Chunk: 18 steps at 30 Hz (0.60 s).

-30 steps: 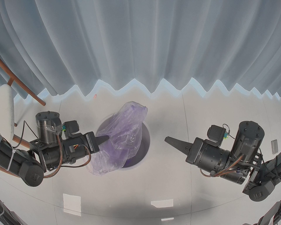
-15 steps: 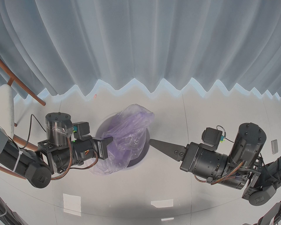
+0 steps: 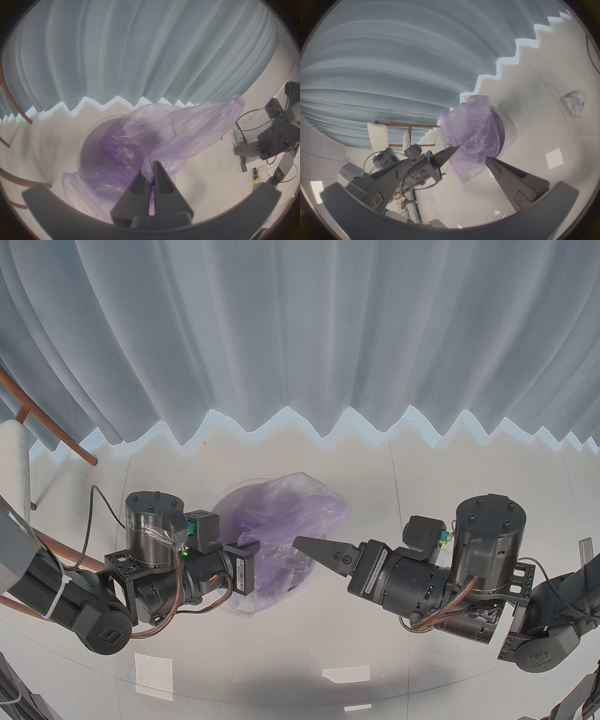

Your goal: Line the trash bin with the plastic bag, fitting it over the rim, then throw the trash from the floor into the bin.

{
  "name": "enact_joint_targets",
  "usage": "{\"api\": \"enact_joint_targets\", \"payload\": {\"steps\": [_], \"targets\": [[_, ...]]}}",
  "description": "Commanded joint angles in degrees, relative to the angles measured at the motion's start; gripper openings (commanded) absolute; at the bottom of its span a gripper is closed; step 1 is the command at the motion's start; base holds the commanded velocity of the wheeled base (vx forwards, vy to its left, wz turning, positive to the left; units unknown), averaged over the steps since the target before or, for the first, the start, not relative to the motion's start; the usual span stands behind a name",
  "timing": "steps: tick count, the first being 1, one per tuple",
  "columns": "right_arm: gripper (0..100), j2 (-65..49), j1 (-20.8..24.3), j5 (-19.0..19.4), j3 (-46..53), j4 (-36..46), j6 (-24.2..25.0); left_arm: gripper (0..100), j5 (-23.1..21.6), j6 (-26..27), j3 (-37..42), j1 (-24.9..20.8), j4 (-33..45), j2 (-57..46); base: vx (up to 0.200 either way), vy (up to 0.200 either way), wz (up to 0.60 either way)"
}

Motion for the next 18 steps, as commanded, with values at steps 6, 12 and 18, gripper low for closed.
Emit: {"api": "enact_joint_targets", "payload": {"steps": [6, 12, 18], "targets": [[100, 3.18, 1.23, -3.45, 0.33, 0.56, -0.08, 0, 0.06, -0.21, 0.27, -4.47, 0.11, -3.49, 0.000, 0.000, 0.00], [100, 3.54, 0.97, -4.32, 1.12, 0.56, -0.08, 0, -0.02, -0.30, 1.33, -5.53, -0.06, -3.76, 0.000, 0.000, 0.00], [100, 3.98, -3.25, -4.15, -0.38, 0.56, 0.01, 0, -0.11, -1.00, 3.96, -6.05, -0.15, -4.46, 0.000, 0.000, 0.00]]}}
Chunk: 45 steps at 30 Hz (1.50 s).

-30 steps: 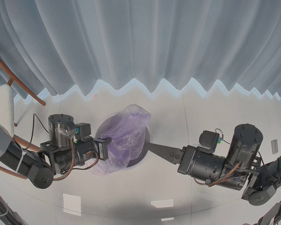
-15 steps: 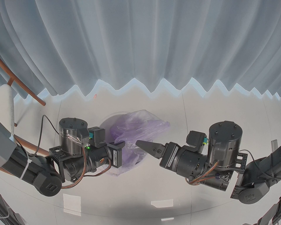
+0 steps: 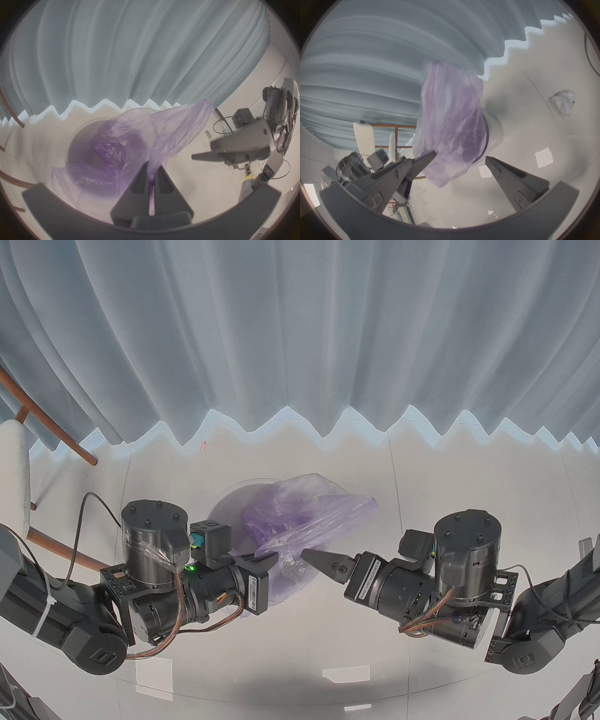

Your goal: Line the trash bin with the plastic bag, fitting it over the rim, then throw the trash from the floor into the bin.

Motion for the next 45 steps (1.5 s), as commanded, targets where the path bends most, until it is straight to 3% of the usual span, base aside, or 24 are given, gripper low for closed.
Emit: {"api": "enact_joint_targets", "payload": {"steps": [1, 9, 28, 45], "targets": [[100, 0.61, -3.13, 0.14, -1.06, -0.01, 0.03, 0, -0.09, -0.59, 1.74, -0.26, -0.03, -0.95, 0.000, 0.000, 0.00], [100, 1.40, -5.59, 0.32, -1.15, -0.01, 0.12, 0, 0.00, -0.86, 2.09, 0.26, -0.29, -1.04, 0.000, 0.000, 0.00], [100, 1.58, -1.98, 0.05, 2.63, -1.06, -0.06, 0, 0.09, -0.94, 1.83, 0.88, -3.28, -0.60, 0.000, 0.000, 0.00], [100, 2.99, -2.51, -0.21, 3.16, -0.97, 0.21, 0, 0.09, -0.94, 1.30, 1.67, -2.49, -4.29, 0.000, 0.000, 0.00]]}}
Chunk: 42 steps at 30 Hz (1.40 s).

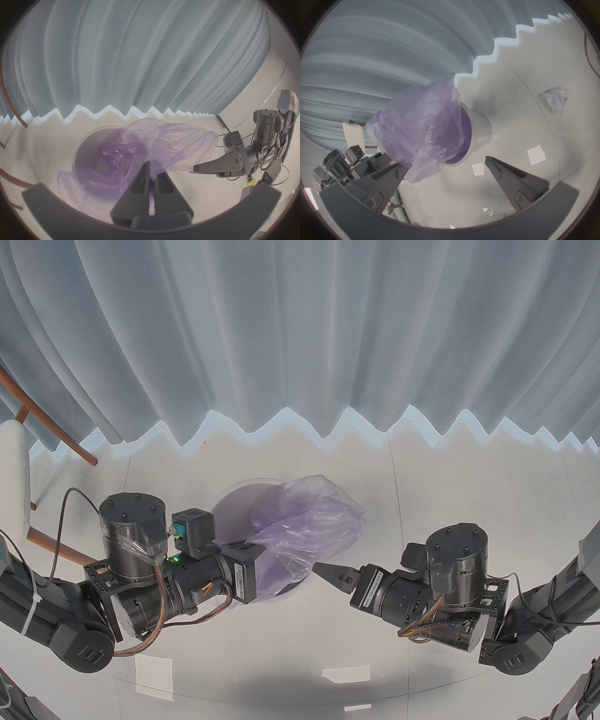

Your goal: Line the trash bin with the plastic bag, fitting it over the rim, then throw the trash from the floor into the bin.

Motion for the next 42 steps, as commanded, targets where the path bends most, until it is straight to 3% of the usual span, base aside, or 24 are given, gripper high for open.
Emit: {"api": "enact_joint_targets", "payload": {"steps": [1, 22, 42], "targets": [[100, -0.10, -0.63, -0.09, 0.56, -0.11, 0.13, 0, -0.02, -0.04, 0.16, 0.07, 0.50, -2.43, 0.000, 0.000, 0.00], [100, -0.72, -2.92, -1.41, -6.39, -0.55, 0.31, 0, -0.02, 0.13, 3.15, -1.16, -0.29, -2.34, 0.000, 0.000, 0.00], [100, 2.36, -0.19, -1.41, -8.50, -0.46, -0.22, 0, 0.33, 0.40, 2.09, -4.76, -0.38, -1.64, 0.000, 0.000, 0.00]]}}
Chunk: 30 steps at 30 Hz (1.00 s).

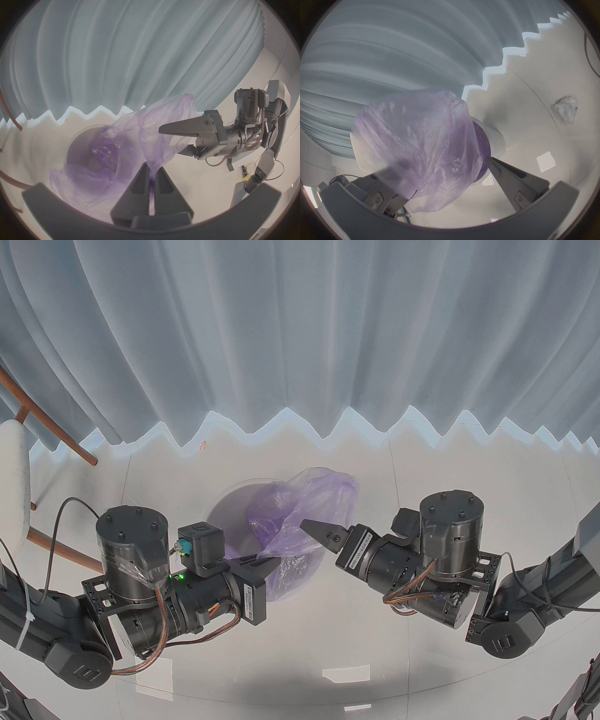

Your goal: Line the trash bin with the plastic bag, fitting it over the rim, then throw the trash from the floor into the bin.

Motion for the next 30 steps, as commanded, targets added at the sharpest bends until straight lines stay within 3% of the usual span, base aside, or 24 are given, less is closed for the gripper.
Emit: {"api": "enact_joint_targets", "payload": {"steps": [1, 8, 30], "targets": [[100, 0.74, -0.73, -0.19, 0.05, -0.02, -0.17, 0, 1.20, -0.13, -0.49, 0.23, 0.05, 0.15, 0.000, 0.000, 0.00], [100, -2.07, -5.12, 0.16, 0.32, -1.08, -0.61, 0, 1.20, -0.22, -0.49, 1.73, 0.05, -0.02, 0.000, 0.000, 0.00], [100, -9.98, -2.75, 2.09, 9.72, -2.75, -2.11, 0, 1.47, -0.13, -0.49, 1.64, 0.05, -0.02, 0.000, 0.000, 0.00]]}}
